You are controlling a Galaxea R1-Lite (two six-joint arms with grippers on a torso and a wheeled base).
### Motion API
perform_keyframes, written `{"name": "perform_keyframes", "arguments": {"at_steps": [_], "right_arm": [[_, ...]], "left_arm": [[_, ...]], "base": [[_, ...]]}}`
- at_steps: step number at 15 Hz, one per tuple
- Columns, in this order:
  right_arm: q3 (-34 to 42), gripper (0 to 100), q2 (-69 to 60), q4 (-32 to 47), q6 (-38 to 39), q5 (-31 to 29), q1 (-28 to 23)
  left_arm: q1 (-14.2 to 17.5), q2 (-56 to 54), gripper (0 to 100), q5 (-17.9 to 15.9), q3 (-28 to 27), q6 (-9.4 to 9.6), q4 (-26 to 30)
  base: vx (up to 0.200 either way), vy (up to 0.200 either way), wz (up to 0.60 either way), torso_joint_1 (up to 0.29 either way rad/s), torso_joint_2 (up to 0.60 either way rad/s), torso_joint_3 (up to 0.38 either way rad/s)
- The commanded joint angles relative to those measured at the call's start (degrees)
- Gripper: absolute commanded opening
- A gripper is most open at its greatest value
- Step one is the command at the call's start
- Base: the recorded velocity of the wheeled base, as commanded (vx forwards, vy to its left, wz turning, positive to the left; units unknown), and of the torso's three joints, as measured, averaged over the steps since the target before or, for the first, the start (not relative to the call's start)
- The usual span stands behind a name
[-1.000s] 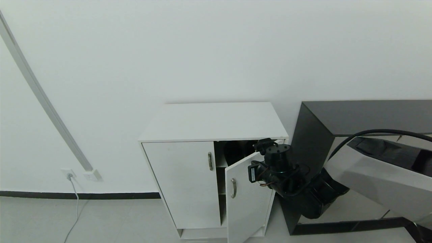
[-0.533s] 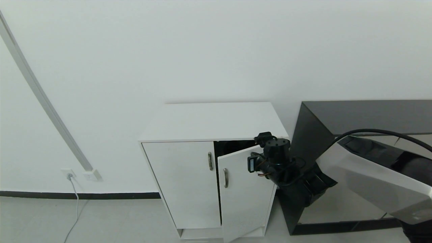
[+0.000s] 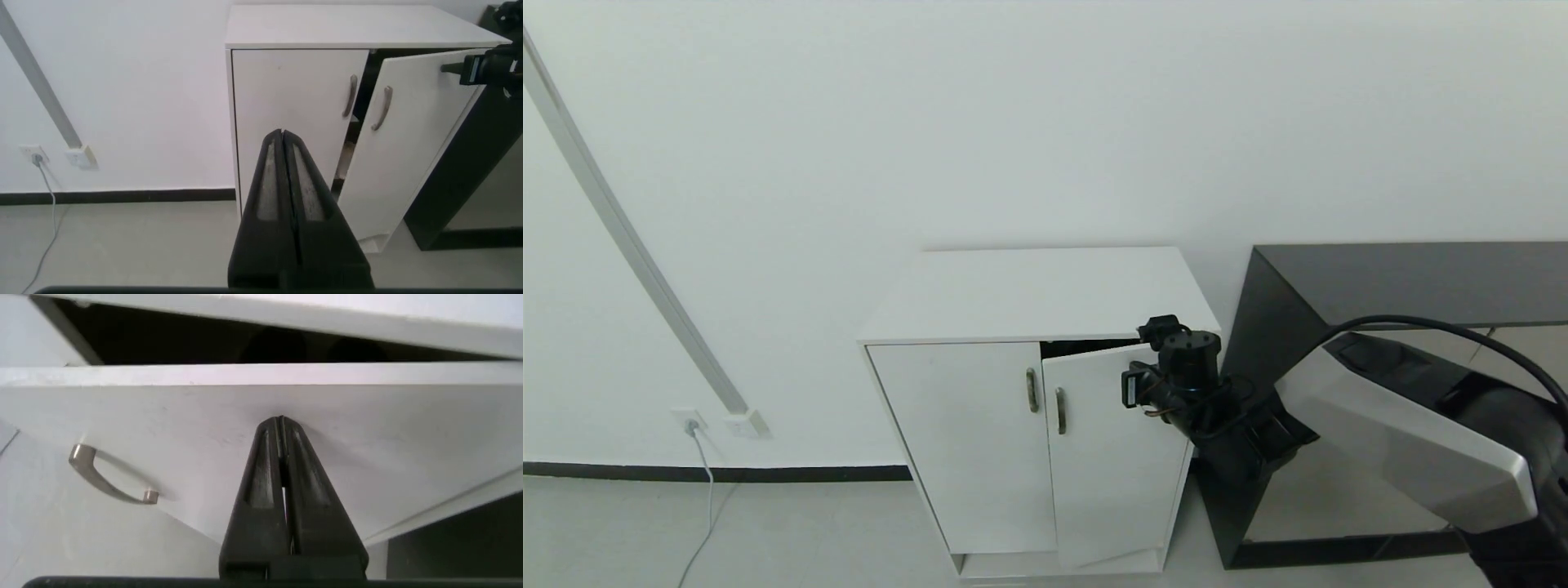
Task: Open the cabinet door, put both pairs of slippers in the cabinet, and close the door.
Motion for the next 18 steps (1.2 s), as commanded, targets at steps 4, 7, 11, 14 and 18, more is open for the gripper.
{"name": "perform_keyframes", "arguments": {"at_steps": [4, 7, 11, 14, 18], "right_arm": [[-3.2, 0, 1.7, 1.5, 0.0, 0.7, -1.3], [-4.2, 0, 2.1, 2.1, 0.0, 0.6, -1.5], [-5.4, 0, 2.7, 2.3, -0.6, 0.6, -1.6], [-5.9, 0, 3.0, 2.3, -0.6, 0.6, -1.6], [-5.9, 0, 3.0, 2.3, -0.7, 0.6, -1.6]], "left_arm": [[0.0, 0.1, 0, 0.1, 0.0, -0.11, 0.0], [0.0, 0.1, 0, 0.1, 0.0, -0.11, 0.0], [0.0, 0.1, 0, 0.1, 0.0, -0.11, 0.0], [0.0, 0.1, 0, 0.1, 0.0, -0.11, 0.0], [0.0, 0.1, 0, 0.1, 0.0, -0.11, 0.0]], "base": [[0.000, 0.000, 0.00, 0.000, 0.00, 0.000], [0.000, 0.000, 0.00, 0.000, 0.00, 0.000], [0.000, 0.000, 0.00, 0.000, 0.00, 0.000], [0.000, 0.000, 0.00, 0.000, 0.00, 0.000], [0.000, 0.000, 0.00, 0.000, 0.00, 0.000]]}}
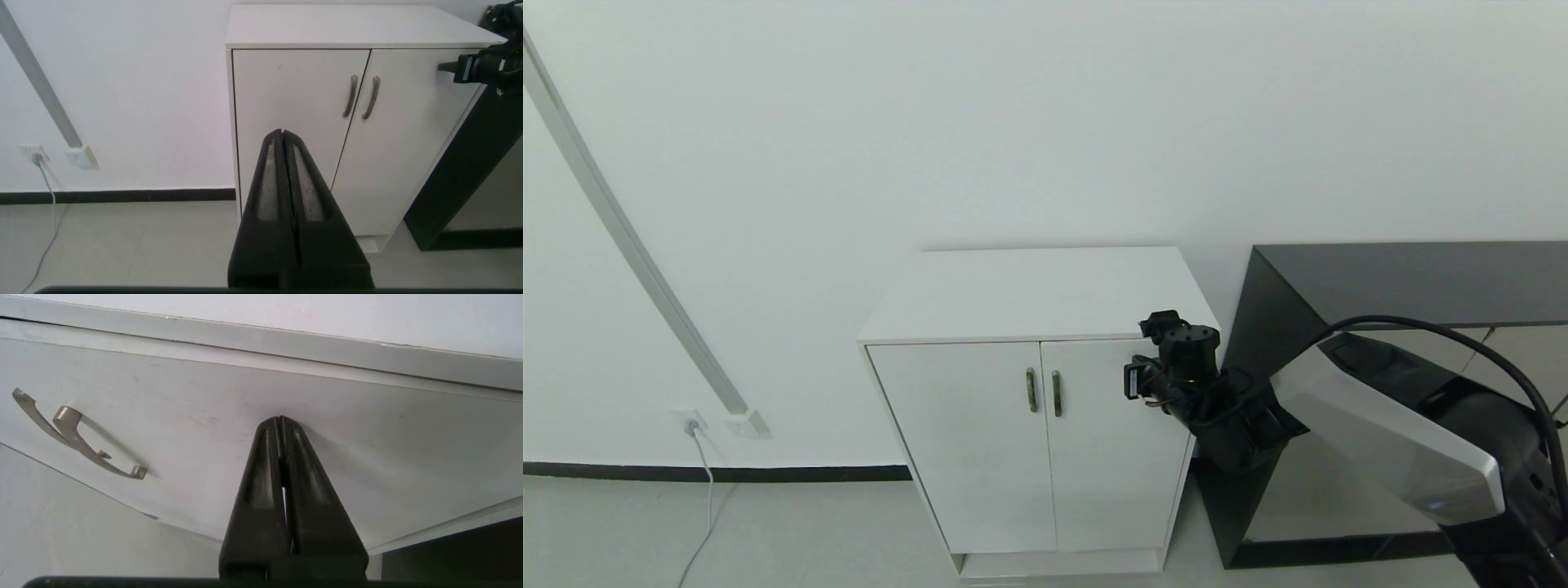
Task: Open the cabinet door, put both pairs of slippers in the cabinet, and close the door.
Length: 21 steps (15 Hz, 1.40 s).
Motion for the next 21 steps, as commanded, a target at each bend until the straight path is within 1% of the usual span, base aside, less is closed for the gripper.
{"name": "perform_keyframes", "arguments": {"at_steps": [1, 15, 18, 20, 21], "right_arm": [[-0.1, 0, 0.1, 0.0, 0.0, 0.0, 0.0], [-3.1, 0, 1.3, 1.9, -0.2, 0.0, -0.4], [-2.6, 0, 1.0, 1.6, -0.1, -0.1, -0.4], [-1.2, 0, 0.2, 1.4, -0.1, -0.3, -0.2], [0.6, 0, -1.0, 0.9, -0.1, -0.3, -0.1]], "left_arm": [[0.0, 0.1, 0, 0.0, 0.0, -0.03, 0.0], [0.0, 0.1, 0, 0.0, 0.0, -0.03, 0.0], [0.0, 0.1, 0, 0.0, 0.0, -0.03, 0.0], [0.0, 0.1, 0, 0.0, 0.0, -0.03, 0.0], [0.0, 0.1, 0, 0.0, 0.0, -0.03, 0.0]], "base": [[0.000, 0.000, 0.00, 0.000, 0.00, 0.000], [0.000, 0.000, 0.00, 0.000, 0.00, 0.000], [0.000, 0.000, 0.00, 0.000, 0.00, 0.000], [0.000, 0.000, 0.00, 0.000, 0.00, 0.000], [0.000, 0.000, 0.00, 0.000, 0.00, 0.000]]}}
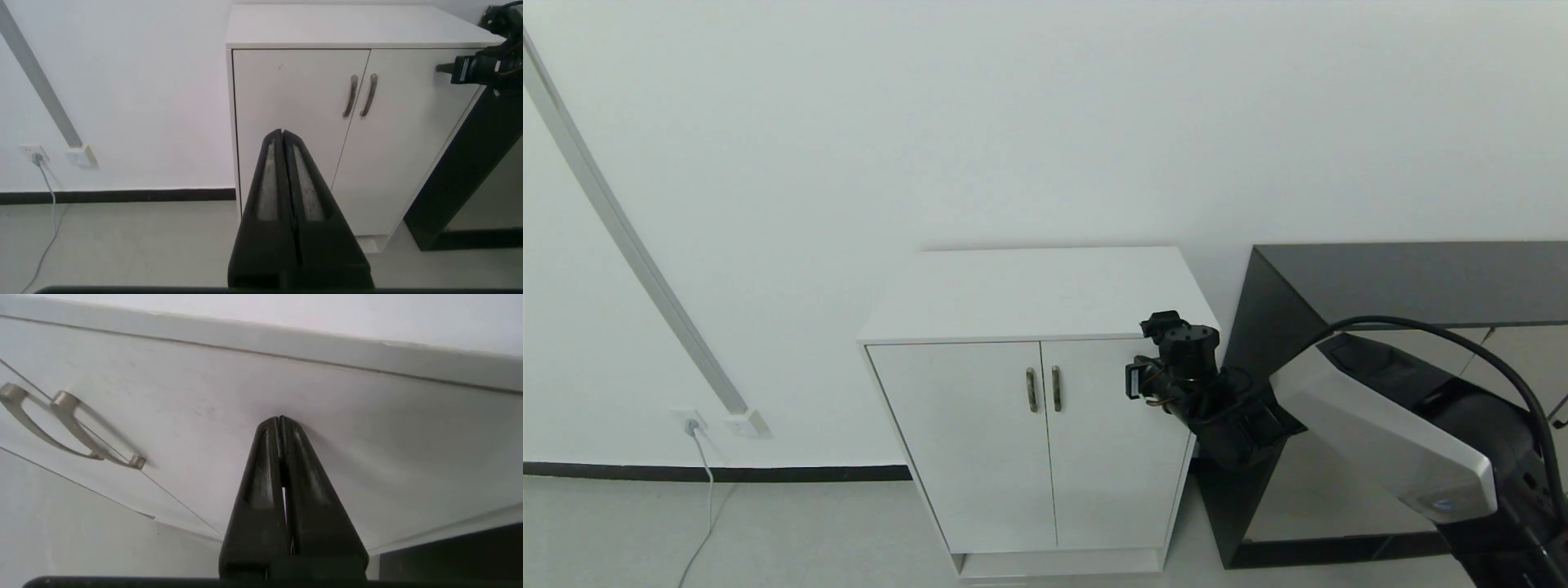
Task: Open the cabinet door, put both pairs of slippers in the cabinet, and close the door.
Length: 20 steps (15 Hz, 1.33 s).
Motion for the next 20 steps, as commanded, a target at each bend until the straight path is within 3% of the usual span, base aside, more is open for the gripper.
{"name": "perform_keyframes", "arguments": {"at_steps": [1, 5, 10, 11, 20], "right_arm": [[3.4, 0, -2.8, -1.1, 0.0, 0.0, 0.6], [12.2, 0, -8.9, -5.1, 0.0, -0.2, 1.8], [34.1, 0, -25.8, -12.2, 0.0, -0.8, -0.2], [39.4, 0, -31.6, -12.8, -0.1, -0.8, -3.0], [61.9, 0, -54.6, -11.4, -2.0, -5.5, -26.7]], "left_arm": [[0.0, 0.1, 0, 0.0, 0.0, -0.02, 0.0], [0.0, 0.1, 0, -0.1, 0.0, -0.02, 0.0], [0.0, 0.1, 0, -0.1, 0.0, -0.02, 0.0], [0.0, 0.1, 0, -0.1, 0.0, -0.02, 0.0], [0.0, 0.1, 0, 0.0, 0.0, -0.02, 0.0]], "base": [[0.000, 0.000, 0.00, 0.000, 0.00, 0.000], [0.000, 0.000, 0.00, 0.000, 0.00, 0.000], [0.000, 0.000, 0.00, 0.000, 0.00, 0.000], [0.000, 0.000, 0.00, 0.000, 0.00, 0.000], [0.000, 0.000, 0.00, 0.000, 0.00, 0.000]]}}
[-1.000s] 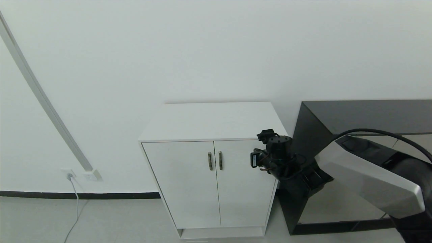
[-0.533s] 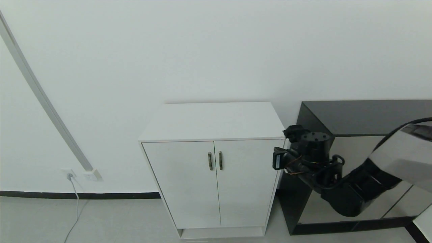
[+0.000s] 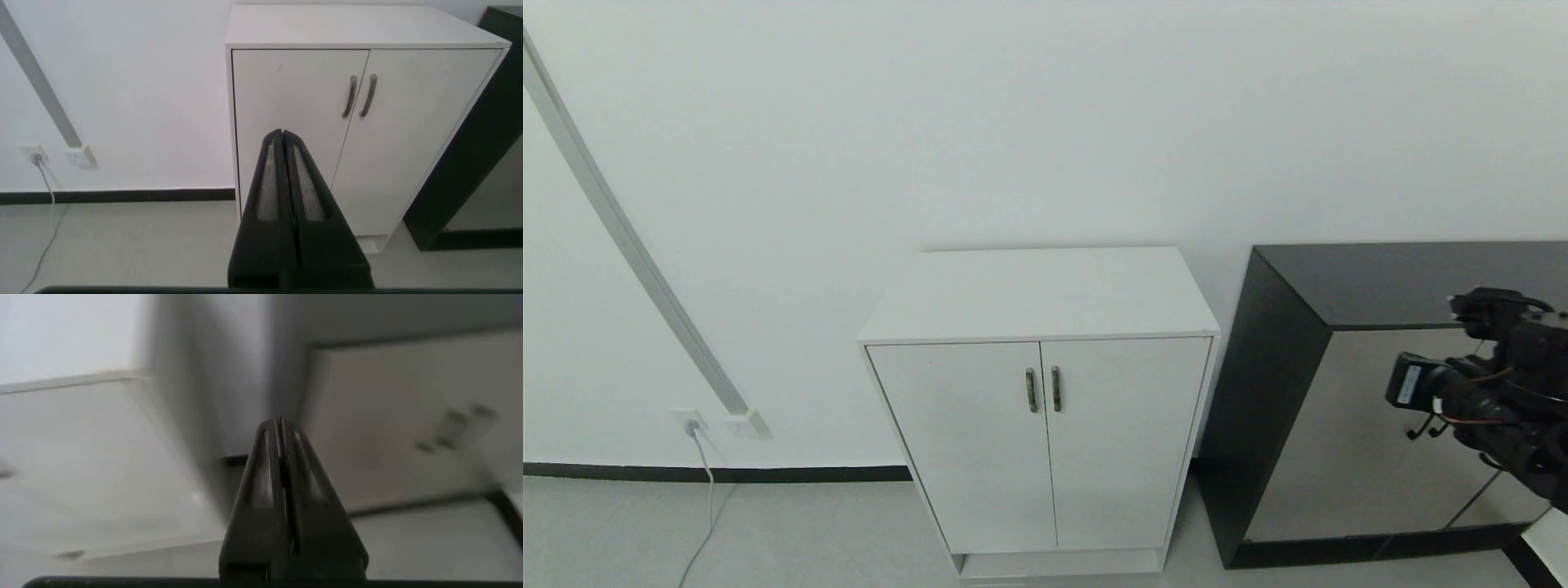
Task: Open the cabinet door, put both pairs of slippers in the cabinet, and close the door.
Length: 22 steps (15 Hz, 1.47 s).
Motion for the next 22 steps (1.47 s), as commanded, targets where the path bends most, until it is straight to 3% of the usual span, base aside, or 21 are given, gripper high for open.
{"name": "perform_keyframes", "arguments": {"at_steps": [1, 3, 6, 11, 16, 18, 22], "right_arm": [[7.1, 0, -8.5, 0.1, -0.4, -0.6, -5.7], [13.8, 0, -14.8, 0.2, -0.5, -0.3, -7.5], [17.8, 0, -20.8, 1.1, -1.0, 0.5, -7.7], [26.4, 0, -30.5, 2.4, -1.6, 7.0, -7.7], [26.4, 0, -43.3, 17.7, -2.1, 13.2, -7.5], [26.4, 0, -53.3, 30.4, -5.0, 18.1, -7.4], [26.4, 0, -63.8, 46.5, -5.3, 22.3, -7.2]], "left_arm": [[0.0, 0.1, 0, 0.0, 0.0, -0.01, 0.0], [0.0, 0.1, 0, 0.0, 0.0, -0.01, 0.0], [0.0, 0.1, 0, -0.1, 0.0, 0.08, 0.0], [0.0, 0.1, 0, -0.2, 0.0, 0.16, 0.0], [0.0, 0.1, 0, -0.2, 0.0, 0.08, 0.0], [0.0, 0.1, 0, -0.2, 0.0, 0.08, 0.0], [0.0, 0.1, 0, -0.1, 0.0, 0.08, 0.0]], "base": [[0.000, 0.000, 0.00, 0.000, 0.00, 0.000], [0.000, 0.000, 0.00, 0.000, 0.00, 0.000], [0.000, 0.000, 0.00, 0.000, 0.00, 0.000], [0.000, 0.000, 0.00, 0.000, 0.00, 0.000], [0.000, 0.000, 0.00, 0.000, 0.00, 0.000], [0.000, 0.000, 0.00, 0.000, 0.00, 0.000], [0.000, 0.000, 0.00, 0.000, 0.00, 0.000]]}}
